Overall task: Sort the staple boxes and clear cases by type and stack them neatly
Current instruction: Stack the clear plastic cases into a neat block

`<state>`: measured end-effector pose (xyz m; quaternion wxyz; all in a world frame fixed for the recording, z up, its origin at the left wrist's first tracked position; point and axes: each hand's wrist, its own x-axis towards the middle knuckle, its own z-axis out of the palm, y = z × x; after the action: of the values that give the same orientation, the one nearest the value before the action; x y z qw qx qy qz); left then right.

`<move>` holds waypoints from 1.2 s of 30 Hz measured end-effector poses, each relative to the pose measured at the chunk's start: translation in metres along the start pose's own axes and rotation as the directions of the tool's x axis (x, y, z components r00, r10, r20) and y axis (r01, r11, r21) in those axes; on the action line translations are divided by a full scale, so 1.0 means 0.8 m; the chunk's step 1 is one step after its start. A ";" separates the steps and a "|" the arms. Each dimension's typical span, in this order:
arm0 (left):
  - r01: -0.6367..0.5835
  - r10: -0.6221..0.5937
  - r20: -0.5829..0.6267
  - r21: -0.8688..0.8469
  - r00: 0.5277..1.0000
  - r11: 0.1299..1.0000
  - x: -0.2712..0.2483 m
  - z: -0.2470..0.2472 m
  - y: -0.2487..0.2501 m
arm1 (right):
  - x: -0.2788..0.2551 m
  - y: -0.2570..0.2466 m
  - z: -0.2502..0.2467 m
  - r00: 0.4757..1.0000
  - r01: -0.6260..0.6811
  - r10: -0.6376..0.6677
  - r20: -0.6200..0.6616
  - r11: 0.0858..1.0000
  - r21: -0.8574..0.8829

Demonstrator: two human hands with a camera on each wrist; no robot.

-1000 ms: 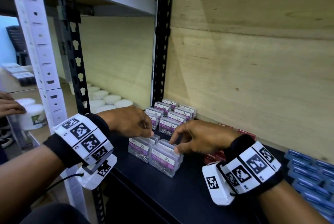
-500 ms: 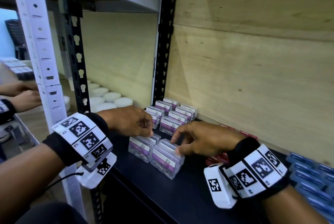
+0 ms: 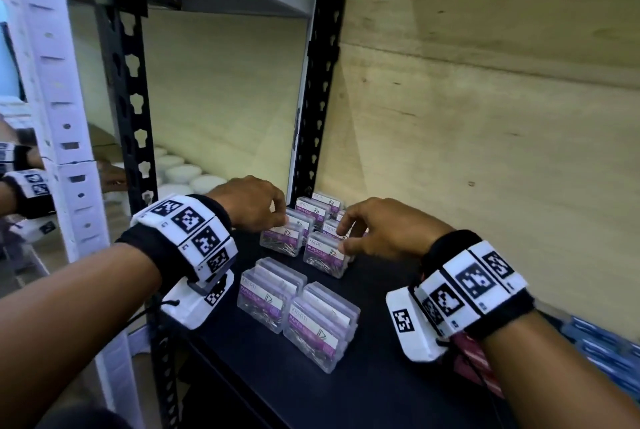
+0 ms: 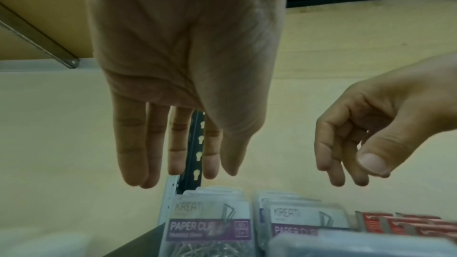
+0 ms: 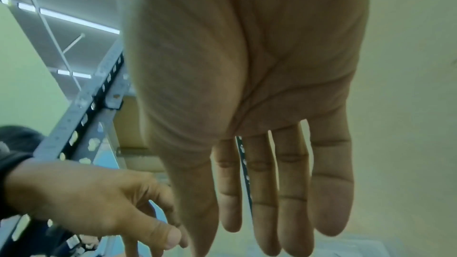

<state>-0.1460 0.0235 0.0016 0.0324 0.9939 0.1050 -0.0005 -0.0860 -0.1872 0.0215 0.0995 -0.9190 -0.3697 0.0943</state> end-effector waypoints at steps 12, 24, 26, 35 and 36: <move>-0.009 0.005 -0.042 -0.109 0.999 0.994 0.027 0.018 -0.001 | 0.037 -0.001 0.016 0.995 -0.021 0.039 0.088 0.981 -0.195; -0.045 0.047 0.018 -0.109 0.999 0.993 0.021 0.011 0.014 | 0.005 -0.002 0.013 0.986 0.016 0.012 0.166 0.986 -0.168; -0.062 0.069 0.057 -0.109 0.996 0.992 0.016 0.006 0.018 | -0.002 -0.001 0.013 0.984 0.019 0.011 0.177 0.986 -0.165; -0.094 0.113 0.158 -0.123 0.981 0.988 -0.008 -0.008 0.026 | -0.033 0.000 0.013 0.974 0.008 0.024 0.225 0.990 -0.142; -0.094 0.113 0.164 -0.119 0.980 0.988 -0.010 -0.009 0.026 | -0.036 -0.001 0.013 0.973 0.009 0.024 0.229 0.990 -0.139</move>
<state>-0.1498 0.0019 0.0102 0.0964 0.9910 0.0496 -0.0780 -0.1093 -0.2058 0.0146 -0.0089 -0.9079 -0.3809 0.1745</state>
